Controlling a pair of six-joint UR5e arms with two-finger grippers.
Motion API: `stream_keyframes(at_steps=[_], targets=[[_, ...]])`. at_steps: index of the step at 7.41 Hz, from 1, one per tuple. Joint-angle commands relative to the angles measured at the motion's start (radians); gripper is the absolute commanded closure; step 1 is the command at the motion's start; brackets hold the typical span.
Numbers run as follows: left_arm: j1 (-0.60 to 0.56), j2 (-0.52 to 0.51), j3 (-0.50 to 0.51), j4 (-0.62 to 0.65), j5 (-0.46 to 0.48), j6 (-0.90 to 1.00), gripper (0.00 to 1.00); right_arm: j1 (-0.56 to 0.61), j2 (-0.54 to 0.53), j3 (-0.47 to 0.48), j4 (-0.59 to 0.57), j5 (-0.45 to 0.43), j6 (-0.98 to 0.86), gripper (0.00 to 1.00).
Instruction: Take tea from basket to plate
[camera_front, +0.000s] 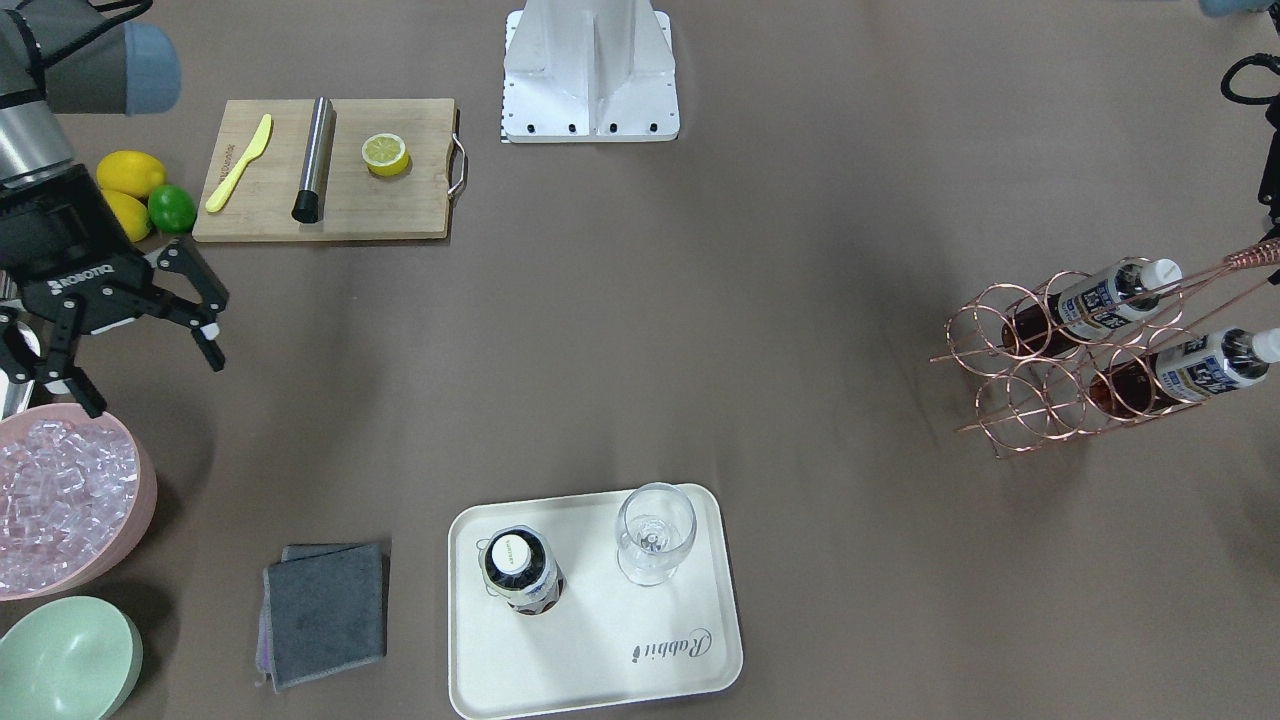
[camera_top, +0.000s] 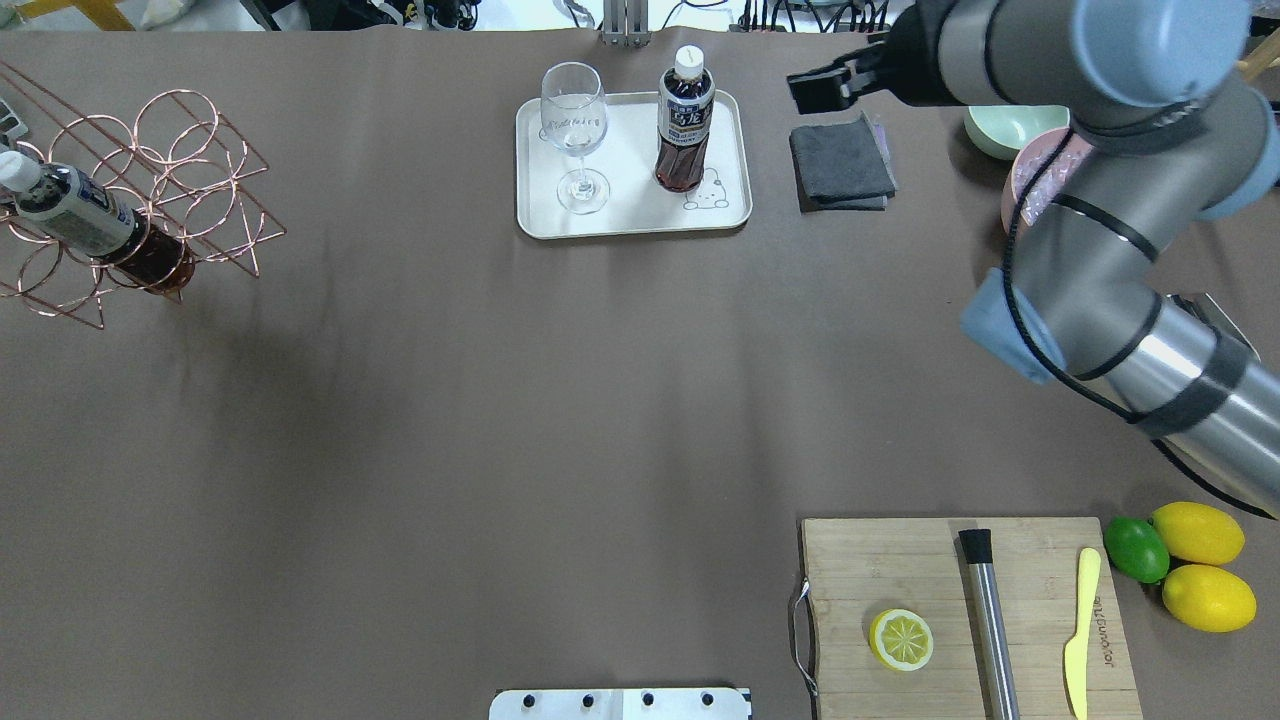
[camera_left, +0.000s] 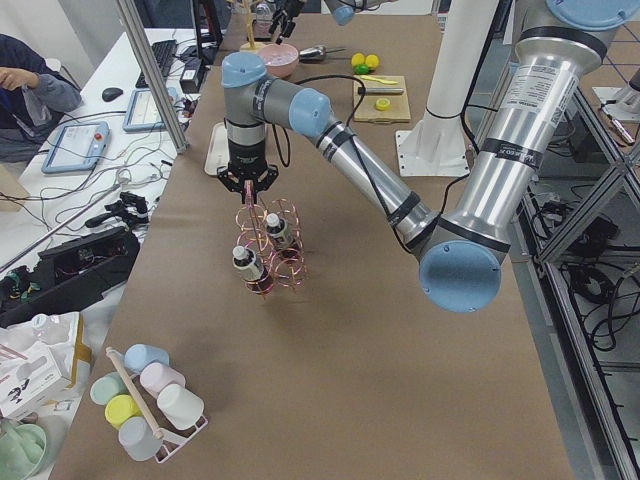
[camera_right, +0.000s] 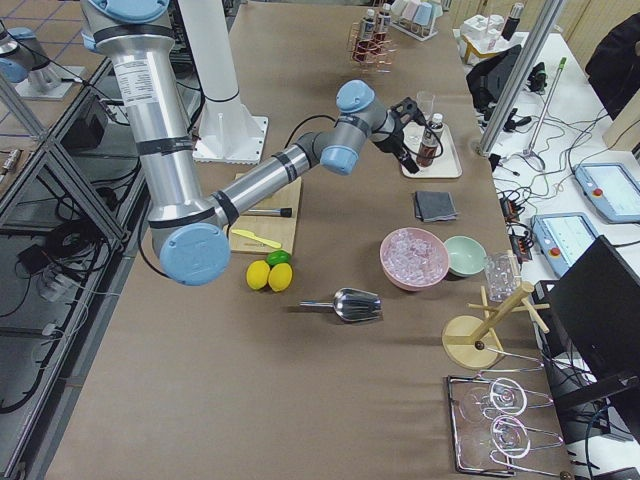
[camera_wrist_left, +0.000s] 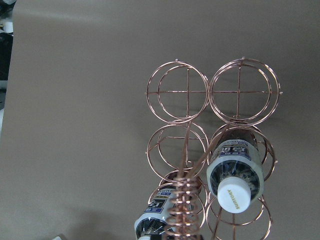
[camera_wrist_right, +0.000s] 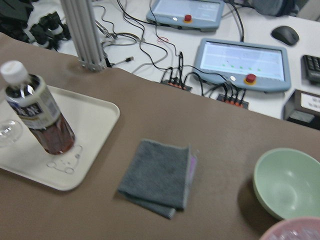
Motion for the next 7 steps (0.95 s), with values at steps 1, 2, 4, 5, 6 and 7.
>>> stream_keyframes(at_steps=[1, 2, 4, 5, 6, 7], targets=[[-0.002, 0.019, 0.078, -0.106, -0.002, 0.167, 1.0, 0.117, -0.208, 0.016, -0.063, 0.105, -0.018, 0.0], [-0.007, 0.018, 0.107, -0.129, 0.002, 0.23, 1.0, 0.18, -0.249, 0.016, -0.118, 0.123, -0.123, 0.0], [-0.01, 0.018, 0.153, -0.168, 0.002, 0.291, 1.0, 0.408, -0.265, 0.016, -0.398, 0.255, -0.534, 0.0], [-0.005, 0.019, 0.155, -0.168, 0.002, 0.292, 1.0, 0.526, -0.282, 0.005, -0.526, 0.298, -0.761, 0.0], [-0.002, 0.021, 0.158, -0.168, 0.002, 0.287, 1.0, 0.617, -0.303, -0.015, -0.662, 0.367, -0.885, 0.0], [0.001, 0.021, 0.161, -0.166, -0.001, 0.284, 1.0, 0.653, -0.317, -0.033, -0.767, 0.402, -0.907, 0.0]])
